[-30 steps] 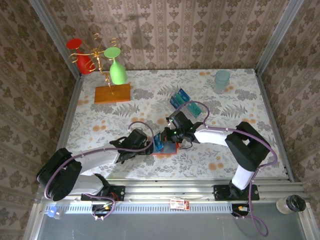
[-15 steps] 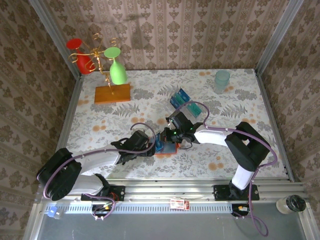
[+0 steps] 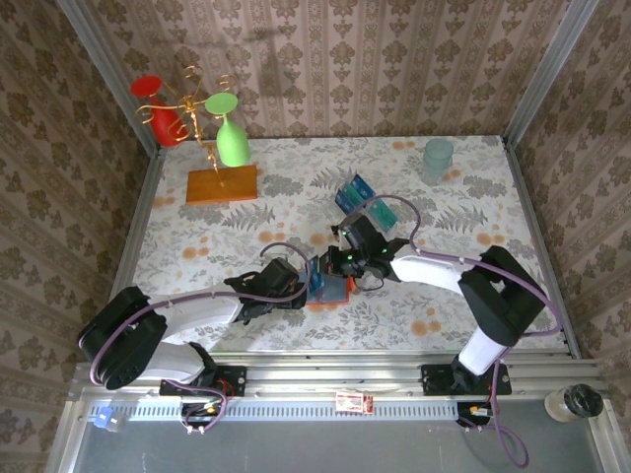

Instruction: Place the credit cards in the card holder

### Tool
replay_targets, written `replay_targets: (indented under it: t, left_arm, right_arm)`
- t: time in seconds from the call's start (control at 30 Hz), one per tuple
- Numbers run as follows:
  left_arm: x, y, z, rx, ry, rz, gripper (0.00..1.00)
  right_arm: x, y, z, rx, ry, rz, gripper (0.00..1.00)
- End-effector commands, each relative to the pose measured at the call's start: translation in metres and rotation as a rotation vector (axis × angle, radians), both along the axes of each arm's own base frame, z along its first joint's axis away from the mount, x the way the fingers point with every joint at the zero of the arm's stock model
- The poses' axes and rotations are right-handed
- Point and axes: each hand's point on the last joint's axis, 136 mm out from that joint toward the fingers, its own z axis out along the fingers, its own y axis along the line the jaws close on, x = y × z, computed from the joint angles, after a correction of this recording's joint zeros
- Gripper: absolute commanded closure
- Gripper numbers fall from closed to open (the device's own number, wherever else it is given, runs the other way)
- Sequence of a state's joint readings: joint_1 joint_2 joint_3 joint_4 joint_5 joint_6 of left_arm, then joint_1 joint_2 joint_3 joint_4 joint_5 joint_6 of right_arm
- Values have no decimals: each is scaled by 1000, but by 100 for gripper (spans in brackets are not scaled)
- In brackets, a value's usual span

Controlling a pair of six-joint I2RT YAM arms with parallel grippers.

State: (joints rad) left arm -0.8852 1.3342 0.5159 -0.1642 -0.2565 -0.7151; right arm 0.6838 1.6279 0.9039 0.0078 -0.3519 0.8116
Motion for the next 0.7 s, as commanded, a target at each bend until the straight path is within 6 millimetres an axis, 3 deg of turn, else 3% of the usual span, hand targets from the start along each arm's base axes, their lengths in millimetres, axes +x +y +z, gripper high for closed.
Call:
replay_targets:
  t: [0.0, 0.67]
  left_arm:
    - [-8, 18, -10, 78, 39, 35, 0]
    - [-13, 22, -14, 88, 46, 60, 0]
  right_arm:
    - [1, -16, 10, -3, -37, -31, 100]
    - [5, -25, -19, 88, -98, -148, 100]
